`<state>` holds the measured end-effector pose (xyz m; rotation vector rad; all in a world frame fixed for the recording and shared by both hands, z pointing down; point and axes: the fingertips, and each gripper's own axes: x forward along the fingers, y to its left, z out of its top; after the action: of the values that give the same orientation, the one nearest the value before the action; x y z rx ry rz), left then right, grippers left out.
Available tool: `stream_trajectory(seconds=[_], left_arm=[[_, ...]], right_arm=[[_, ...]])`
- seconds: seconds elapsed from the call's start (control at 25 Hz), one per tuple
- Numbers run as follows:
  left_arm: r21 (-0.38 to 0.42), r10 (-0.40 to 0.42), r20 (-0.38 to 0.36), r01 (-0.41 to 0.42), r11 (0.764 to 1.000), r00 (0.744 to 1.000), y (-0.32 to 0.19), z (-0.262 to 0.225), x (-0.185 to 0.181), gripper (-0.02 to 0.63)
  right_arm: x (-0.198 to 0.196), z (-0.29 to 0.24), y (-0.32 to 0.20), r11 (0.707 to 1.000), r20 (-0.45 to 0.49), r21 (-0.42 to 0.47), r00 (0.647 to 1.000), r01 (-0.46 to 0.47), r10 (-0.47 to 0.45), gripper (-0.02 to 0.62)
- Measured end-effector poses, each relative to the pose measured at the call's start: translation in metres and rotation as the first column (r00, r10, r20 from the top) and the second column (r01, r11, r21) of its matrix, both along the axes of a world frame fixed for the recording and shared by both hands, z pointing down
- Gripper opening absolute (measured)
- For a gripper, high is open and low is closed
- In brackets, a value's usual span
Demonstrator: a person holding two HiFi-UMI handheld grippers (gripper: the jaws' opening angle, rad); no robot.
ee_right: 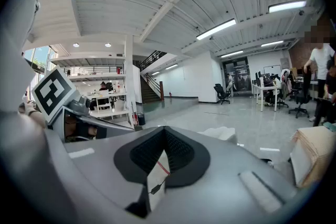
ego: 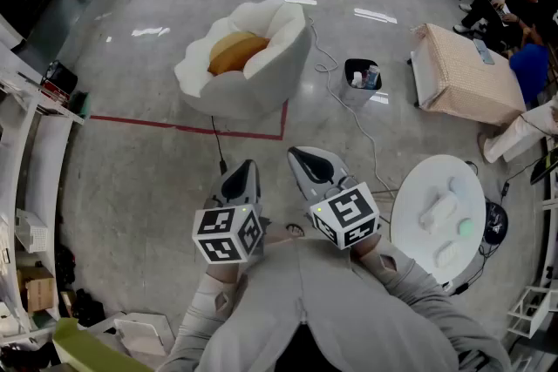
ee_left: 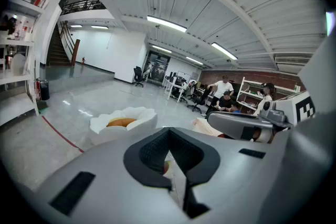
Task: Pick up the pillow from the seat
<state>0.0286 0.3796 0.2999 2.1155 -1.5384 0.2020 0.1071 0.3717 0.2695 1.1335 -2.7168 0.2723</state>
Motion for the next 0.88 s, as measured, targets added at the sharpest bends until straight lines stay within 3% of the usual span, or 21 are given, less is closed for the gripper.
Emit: stream_trajectory(seconds=[0.6,0.88], left_arm=[[-0.003,-0.001,0.011,0.001,1.0,1.0,-0.0034,-0.0009,0.0051,0.002],[-0.018,-0.026,0.014,0.026,1.0,1.0,-0.0045,0.0038,0.0038,0.002]], right_arm=[[0.0032,-0.0005,-0.0038,1.0,0.0,-0.005,1.0,0.003,-0.003,-0.005],[0.0085,0.0026,-0.0056,0.999,0.043,-0.033,0.999,0.007,-0.005,-0.005]])
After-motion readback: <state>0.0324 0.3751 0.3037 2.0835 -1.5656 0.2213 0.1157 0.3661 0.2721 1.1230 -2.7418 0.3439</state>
